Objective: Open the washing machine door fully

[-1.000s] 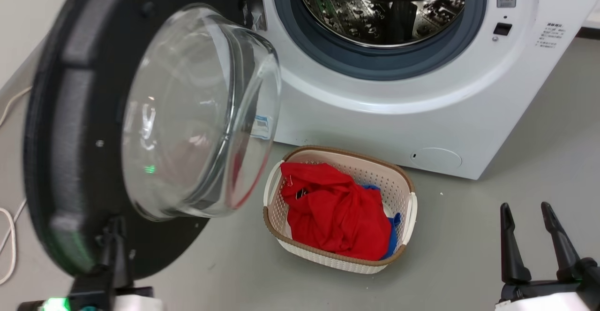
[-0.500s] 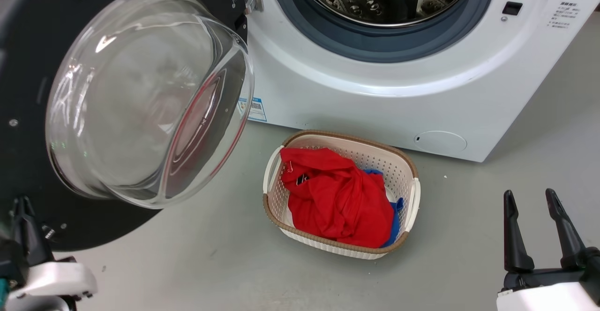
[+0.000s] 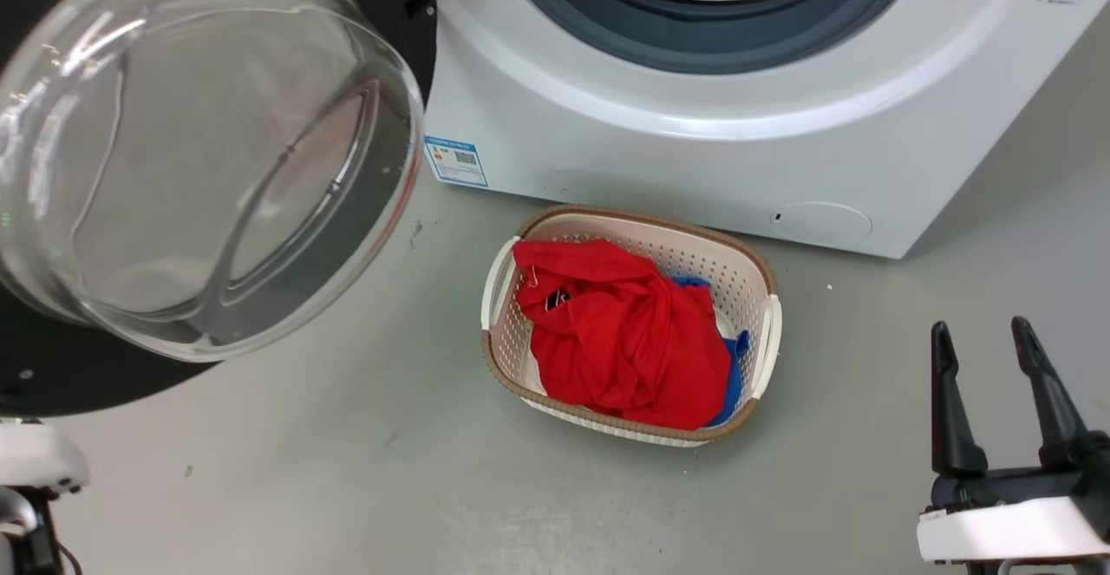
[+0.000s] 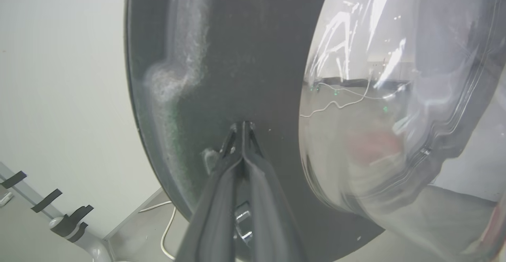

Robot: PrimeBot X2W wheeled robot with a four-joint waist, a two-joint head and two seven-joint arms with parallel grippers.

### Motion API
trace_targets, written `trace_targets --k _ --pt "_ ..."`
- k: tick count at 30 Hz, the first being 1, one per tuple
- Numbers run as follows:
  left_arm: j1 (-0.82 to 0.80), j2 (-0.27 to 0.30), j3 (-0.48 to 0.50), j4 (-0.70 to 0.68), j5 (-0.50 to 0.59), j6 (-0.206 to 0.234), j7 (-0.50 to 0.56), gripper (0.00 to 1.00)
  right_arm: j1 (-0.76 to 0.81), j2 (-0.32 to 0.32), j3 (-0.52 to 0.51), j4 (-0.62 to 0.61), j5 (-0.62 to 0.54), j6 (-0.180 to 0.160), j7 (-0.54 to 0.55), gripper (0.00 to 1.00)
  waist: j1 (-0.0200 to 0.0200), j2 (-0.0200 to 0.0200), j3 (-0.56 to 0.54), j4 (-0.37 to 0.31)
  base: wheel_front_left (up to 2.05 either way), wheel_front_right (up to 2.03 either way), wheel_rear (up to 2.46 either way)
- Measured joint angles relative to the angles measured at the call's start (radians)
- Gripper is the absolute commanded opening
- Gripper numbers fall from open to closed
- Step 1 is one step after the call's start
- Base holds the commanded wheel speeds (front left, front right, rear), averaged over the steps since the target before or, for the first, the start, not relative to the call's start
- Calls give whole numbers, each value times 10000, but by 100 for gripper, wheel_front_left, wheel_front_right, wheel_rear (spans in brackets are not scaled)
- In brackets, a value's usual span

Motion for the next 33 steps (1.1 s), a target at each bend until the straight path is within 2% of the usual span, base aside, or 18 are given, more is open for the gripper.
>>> trace_targets --k 13,20,27,33 --pt "-1493 679 775 1778 -23 -742 4 0 -367 0 -63 -88 -136 0 0 100 0 0 659 -155 0 0 0" --pt "-2073 811 1047 2543 146 -1043 2 0 -464 0 -10 -38 -182 -2 0 100 0 0 701 -236 0 0 0" --pt "-1774 500 1379 2130 550 -1289 4 0 -389 0 -44 125 23 -2 0 100 0 0 276 -311 0 0 0" --pt "-1017 17 1639 941 945 -1620 4 0 -167 0 -73 209 196 -2 0 100 0 0 -368 -371 0 0 0"
